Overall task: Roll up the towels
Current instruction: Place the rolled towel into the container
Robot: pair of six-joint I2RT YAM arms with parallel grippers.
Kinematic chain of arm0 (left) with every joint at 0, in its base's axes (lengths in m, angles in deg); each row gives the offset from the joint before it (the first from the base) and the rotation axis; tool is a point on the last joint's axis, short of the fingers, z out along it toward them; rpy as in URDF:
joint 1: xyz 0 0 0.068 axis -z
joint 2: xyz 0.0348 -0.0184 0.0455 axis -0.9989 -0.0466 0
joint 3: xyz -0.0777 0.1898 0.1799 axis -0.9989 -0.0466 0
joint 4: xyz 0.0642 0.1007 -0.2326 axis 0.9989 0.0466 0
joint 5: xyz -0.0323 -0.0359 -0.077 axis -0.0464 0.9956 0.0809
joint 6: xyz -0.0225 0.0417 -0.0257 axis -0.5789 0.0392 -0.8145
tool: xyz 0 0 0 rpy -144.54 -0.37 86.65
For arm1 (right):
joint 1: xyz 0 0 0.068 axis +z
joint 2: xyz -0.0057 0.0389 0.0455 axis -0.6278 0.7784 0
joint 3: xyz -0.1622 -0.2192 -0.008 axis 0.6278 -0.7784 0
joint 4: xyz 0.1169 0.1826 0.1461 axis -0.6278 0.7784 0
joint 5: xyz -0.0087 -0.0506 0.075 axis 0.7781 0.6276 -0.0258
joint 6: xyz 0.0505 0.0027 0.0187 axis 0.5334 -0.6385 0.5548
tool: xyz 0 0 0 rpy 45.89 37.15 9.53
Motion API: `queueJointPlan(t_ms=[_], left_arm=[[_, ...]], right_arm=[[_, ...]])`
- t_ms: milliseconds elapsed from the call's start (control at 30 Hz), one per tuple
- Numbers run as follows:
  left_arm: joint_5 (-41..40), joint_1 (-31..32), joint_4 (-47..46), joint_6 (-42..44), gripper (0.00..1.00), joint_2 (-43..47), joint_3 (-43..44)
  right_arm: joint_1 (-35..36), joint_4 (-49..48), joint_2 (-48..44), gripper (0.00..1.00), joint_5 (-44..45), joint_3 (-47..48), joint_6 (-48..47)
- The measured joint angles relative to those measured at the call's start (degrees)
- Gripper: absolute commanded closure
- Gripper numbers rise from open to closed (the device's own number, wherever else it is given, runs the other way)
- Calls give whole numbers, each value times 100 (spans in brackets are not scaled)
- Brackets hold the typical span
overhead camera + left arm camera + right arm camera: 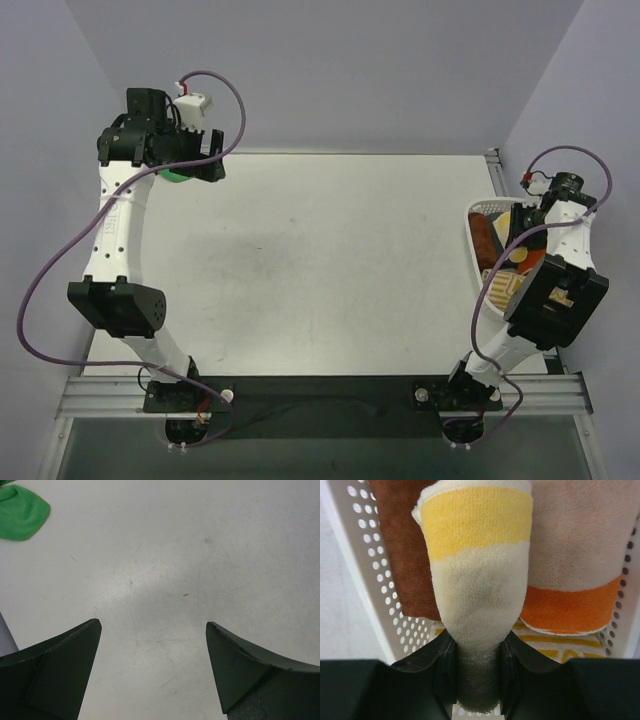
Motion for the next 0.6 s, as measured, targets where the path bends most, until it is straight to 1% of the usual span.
queueJointPlan(t_ms=[267,300,333,400,433,500,533,600], left_arm=[[-11,0,420,170,3,-223,7],[-11,0,466,186,3,-232,7],[-9,0,518,210,3,-251,7],[-9,0,610,243,3,-291,7],[-11,0,643,256,3,-319,7],[-11,0,691,273,3,-374,4],[-11,0,708,278,3,-391,2],[-11,0,745,278,3,-411,2]], right_arm=[[-118,-144,490,100,0,-190,-267],[-127,-162,514,98,0,-190,-313],[-133,-170,533,83,2,-190,-363],[-140,-184,553,66,2,-190,-442],[-144,-184,555,52,2,-190,-455],[-157,-186,555,45,11,-190,-494],[-168,-195,555,39,9,-192,-511],[-181,-212,555,33,9,-195,-511]])
